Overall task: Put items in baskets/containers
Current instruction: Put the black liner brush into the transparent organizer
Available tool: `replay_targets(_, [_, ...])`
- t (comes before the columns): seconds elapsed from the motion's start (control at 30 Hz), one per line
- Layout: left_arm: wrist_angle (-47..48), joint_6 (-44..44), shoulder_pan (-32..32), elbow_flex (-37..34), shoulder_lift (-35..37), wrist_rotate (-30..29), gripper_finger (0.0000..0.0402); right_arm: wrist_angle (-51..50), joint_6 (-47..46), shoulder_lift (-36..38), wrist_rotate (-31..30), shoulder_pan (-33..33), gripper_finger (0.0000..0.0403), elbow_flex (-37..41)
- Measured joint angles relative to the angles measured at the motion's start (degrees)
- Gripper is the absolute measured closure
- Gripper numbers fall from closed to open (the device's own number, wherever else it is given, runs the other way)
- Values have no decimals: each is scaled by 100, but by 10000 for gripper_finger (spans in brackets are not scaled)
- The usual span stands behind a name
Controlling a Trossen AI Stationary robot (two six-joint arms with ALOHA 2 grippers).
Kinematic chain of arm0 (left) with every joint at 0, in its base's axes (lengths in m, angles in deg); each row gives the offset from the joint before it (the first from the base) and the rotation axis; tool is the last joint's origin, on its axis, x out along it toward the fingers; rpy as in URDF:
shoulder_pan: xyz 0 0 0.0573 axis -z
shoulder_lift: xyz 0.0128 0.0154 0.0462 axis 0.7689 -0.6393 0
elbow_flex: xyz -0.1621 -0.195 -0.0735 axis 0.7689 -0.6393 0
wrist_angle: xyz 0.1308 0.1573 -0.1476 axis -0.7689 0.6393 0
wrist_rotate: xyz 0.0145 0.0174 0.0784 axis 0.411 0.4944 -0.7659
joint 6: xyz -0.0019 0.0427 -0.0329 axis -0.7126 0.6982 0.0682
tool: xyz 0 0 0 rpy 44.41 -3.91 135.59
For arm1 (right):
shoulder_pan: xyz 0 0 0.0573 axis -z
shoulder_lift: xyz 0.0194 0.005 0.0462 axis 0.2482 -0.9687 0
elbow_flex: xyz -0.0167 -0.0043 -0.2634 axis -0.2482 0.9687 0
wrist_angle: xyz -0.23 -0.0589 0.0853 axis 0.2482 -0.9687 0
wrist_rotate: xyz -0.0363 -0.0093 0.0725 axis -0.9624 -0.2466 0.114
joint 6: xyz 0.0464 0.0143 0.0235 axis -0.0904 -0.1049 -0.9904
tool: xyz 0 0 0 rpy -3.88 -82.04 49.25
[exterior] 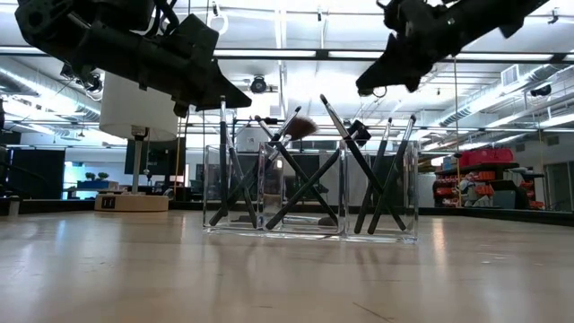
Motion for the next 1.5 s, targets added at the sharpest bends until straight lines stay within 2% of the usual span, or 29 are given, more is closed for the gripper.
replay_targets(0.1, [-6, -187, 0, 3, 0, 0, 390, -291, -6, 212, -508, 116, 400, 26])
replay_targets(0.23, [8, -497, -30, 3, 0, -28, 390, -255, -74, 212, -391, 276, 400, 414])
replay_targets(0.3, [103, -1050, -180, 9, 0, -54, 390, -103, -149, 155, -379, 312, 400, 688])
replay_targets(0.37, [419, -1602, -423, 9, -1, -18, 390, 129, -340, 145, -380, 327, 400, 988])
replay_targets(0.5, [1754, -2302, -935, 137, -10, 564, 378, 937, -664, 138, -379, 329, 400, 1556])
replay_targets(0.57, [2401, -2507, -1147, 309, -12, 928, 360, 1406, -707, 138, -378, 331, 400, 1789])
replay_targets(0.67, [2618, -2542, -1349, 557, -169, 1379, 317, 1901, -708, 138, -378, 331, 400, 2039])
replay_targets(0.83, [3018, -2531, -1384, 1115, -796, 1534, 230, 2333, -692, 139, -378, 330, 400, 2219])
replay_targets(0.97, [3865, -2661, -1390, 1745, -1515, 1529, 193, 2332, -688, 139, -375, 328, 400, 2223])
replay_targets(1.1, [4204, -2654, -1390, 2321, -2120, 1573, 199, 2316, -685, 138, -282, 328, 400, 2225])
replay_targets(1.27, [4766, -2517, -1388, 2864, -2640, 1564, 239, 2288, -664, 140, -270, 309, 400, 2227])
replay_targets(1.5, [5353, -2675, -1304, 3020, -2949, 1427, 294, 2246, -664, 140, -268, 302, 400, 2229])
